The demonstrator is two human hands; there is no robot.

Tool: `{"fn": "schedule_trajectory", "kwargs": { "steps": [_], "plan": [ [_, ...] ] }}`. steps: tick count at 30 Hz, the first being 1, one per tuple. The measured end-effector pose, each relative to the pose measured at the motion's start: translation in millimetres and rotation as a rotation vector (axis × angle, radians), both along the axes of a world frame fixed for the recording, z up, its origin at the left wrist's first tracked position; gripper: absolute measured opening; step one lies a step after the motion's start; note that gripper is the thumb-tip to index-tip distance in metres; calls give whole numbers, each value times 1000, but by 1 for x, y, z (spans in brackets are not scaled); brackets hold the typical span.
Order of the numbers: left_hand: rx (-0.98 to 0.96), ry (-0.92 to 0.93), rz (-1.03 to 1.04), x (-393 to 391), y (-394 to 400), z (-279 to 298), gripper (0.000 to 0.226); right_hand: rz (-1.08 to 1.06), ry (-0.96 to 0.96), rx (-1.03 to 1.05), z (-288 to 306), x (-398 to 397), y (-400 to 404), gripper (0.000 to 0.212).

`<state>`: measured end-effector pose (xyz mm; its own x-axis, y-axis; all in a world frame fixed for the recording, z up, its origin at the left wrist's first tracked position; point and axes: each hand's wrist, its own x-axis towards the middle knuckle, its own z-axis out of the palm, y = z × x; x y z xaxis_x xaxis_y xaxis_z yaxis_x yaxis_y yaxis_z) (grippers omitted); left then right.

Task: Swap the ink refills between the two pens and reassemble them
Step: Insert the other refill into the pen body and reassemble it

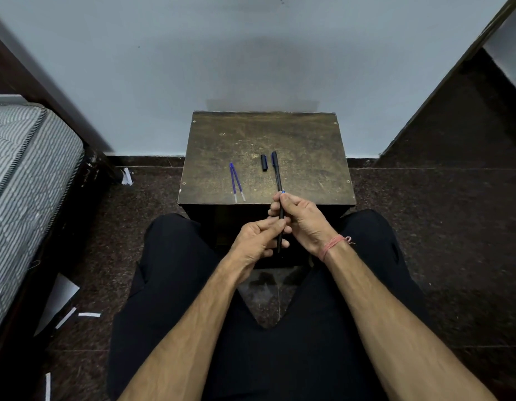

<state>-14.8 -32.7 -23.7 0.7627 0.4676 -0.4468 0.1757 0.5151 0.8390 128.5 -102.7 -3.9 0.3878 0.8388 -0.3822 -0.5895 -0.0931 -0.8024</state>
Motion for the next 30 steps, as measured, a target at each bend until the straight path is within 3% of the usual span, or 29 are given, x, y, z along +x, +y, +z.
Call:
{"fn": "schedule_trajectory", "kwargs": {
  "steps": [4, 7, 10, 13, 21, 25, 30],
  "plan": [
    [-139, -80, 27, 2, -1, 3, 26, 4, 35, 23, 3, 2, 3, 39],
    [-155, -73, 103, 1, -1, 3, 25, -64, -95, -44, 1, 4, 11, 40],
    [-158, -76, 196, -1, 5, 0, 25, -134, -473, -219, -3, 12, 20, 25],
    [-144, -59, 260, -1, 7, -2, 27, -84, -921, -378, 0, 23, 37, 28],
    [-27, 60, 367, 2, 11, -2, 25, 412, -1770, -564, 20, 40, 99, 49],
    [8, 81, 347, -2, 13, -1, 24, 566, -1941, -710, 24, 38, 108, 33],
    [50, 112, 363, -6, 15, -4, 24, 557, -2078, -688, 26, 27, 107, 26]
  ]
}}
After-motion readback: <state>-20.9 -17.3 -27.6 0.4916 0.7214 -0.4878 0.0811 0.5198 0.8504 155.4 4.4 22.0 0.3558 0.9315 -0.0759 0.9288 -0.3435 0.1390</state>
